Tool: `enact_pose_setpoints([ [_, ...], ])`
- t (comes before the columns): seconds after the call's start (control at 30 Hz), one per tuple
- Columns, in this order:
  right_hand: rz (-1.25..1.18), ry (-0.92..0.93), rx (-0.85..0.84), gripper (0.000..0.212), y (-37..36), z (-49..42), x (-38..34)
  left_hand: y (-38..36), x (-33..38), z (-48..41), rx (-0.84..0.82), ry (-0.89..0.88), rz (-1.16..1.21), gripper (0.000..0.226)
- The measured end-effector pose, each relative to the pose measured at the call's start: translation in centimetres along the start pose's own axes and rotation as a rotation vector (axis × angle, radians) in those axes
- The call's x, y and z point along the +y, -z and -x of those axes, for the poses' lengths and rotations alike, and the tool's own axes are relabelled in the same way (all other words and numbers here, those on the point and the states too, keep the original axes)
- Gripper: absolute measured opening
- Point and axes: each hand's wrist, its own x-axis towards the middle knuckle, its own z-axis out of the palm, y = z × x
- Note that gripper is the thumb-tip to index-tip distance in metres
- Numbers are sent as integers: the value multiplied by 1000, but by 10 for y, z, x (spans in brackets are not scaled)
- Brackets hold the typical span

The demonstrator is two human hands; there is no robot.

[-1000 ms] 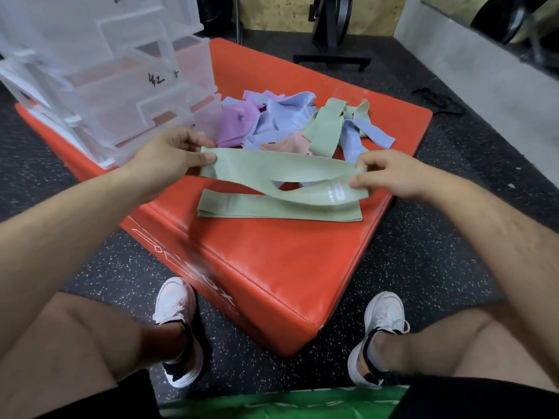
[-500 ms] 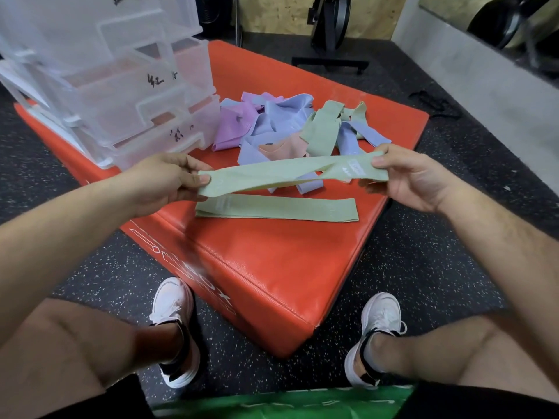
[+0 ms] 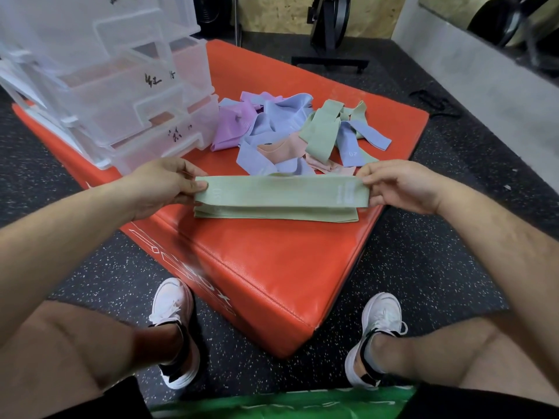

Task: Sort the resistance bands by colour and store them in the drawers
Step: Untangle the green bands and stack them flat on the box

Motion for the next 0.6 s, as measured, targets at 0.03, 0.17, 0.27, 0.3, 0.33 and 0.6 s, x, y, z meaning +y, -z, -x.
enact_pose_setpoints([
  [0.03,-46,-1,22,23,-1,0,-1,0,-1,0,-1,3,-8,13],
  [0.17,-107,-3,124,21,0,-6,-1,-3,0,2,-21,-5,1,10],
  [0.27,68,-55,202,15,-1,-11,3,-6,0,2,12,-16,-49,11],
  [0.3,159,-57,222,12,-2,-12,5,-7,-1,1,31,-20,-78,12],
  [0.33,240,-53,244,12,-3,-12,7,-7,-2,0,48,-25,-110,12],
  [0.6,569,-60,304,22,-14,-19,22,-14,-16,-5,130,-62,-325,13],
])
